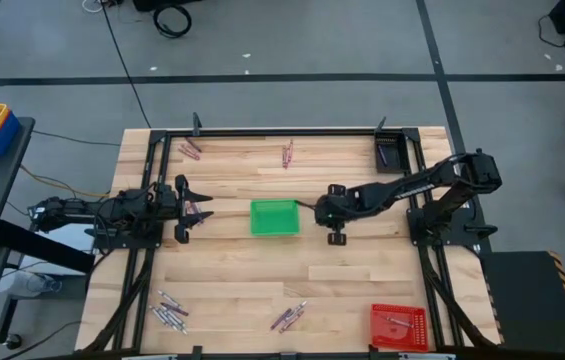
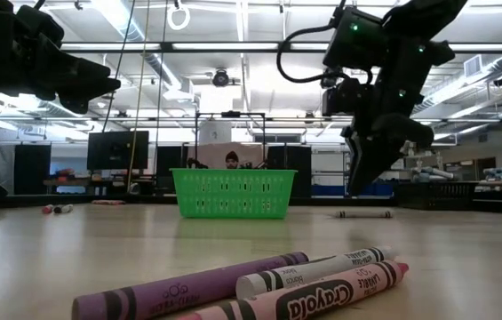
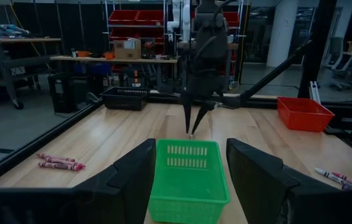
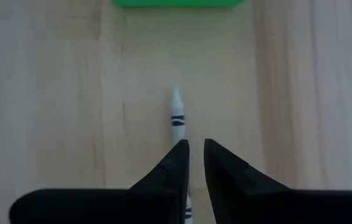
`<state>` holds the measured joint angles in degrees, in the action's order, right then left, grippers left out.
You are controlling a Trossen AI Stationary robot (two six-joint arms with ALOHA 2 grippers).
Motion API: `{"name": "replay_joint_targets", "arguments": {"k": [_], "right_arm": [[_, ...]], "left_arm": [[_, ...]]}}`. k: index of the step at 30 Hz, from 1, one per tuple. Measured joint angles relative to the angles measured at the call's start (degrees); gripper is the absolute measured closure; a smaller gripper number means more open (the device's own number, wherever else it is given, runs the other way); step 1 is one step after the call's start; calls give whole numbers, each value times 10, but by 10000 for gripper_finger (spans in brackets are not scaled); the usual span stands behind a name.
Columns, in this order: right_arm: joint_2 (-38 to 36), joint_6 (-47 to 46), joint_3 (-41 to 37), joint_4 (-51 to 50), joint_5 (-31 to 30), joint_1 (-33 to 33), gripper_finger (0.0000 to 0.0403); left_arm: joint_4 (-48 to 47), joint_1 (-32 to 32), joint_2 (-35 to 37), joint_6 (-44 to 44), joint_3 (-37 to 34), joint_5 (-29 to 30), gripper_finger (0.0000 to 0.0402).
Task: Sort crayons
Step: Put the white crayon into the green basket
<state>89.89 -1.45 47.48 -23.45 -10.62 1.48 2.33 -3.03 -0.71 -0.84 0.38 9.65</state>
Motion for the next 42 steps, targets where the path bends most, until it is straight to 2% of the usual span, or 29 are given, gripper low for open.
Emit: {"name": "replay_joint_targets", "arguments": {"k": [6, 8, 11, 14, 18, 21, 29, 36, 42], "right_arm": [[0, -4, 0, 31, 28, 15, 321], [0, -13, -13, 78, 4, 20, 302], [0, -24, -63, 184, -22, 12, 275], [0, -20, -132, 324, 4, -1, 258], [0, -14, -219, 492, 15, -5, 255], [-1, -12, -266, 570, 16, -2, 256], [-1, -14, -348, 657, 4, -8, 261], [7, 1, -354, 663, 26, -9, 282], [52, 16, -353, 714, 33, -15, 301]], "left_arm": [[0, 0, 0, 0, 0, 0, 193], [0, 0, 0, 0, 0, 0, 193], [0, 0, 0, 0, 0, 0, 193], [0, 0, 0, 0, 0, 0, 193], [0, 0, 0, 0, 0, 0, 193], [0, 0, 0, 0, 0, 0, 193], [0, 0, 0, 0, 0, 0, 193], [0, 0, 0, 0, 0, 0, 193], [0, 0, 0, 0, 0, 0, 193]]}}
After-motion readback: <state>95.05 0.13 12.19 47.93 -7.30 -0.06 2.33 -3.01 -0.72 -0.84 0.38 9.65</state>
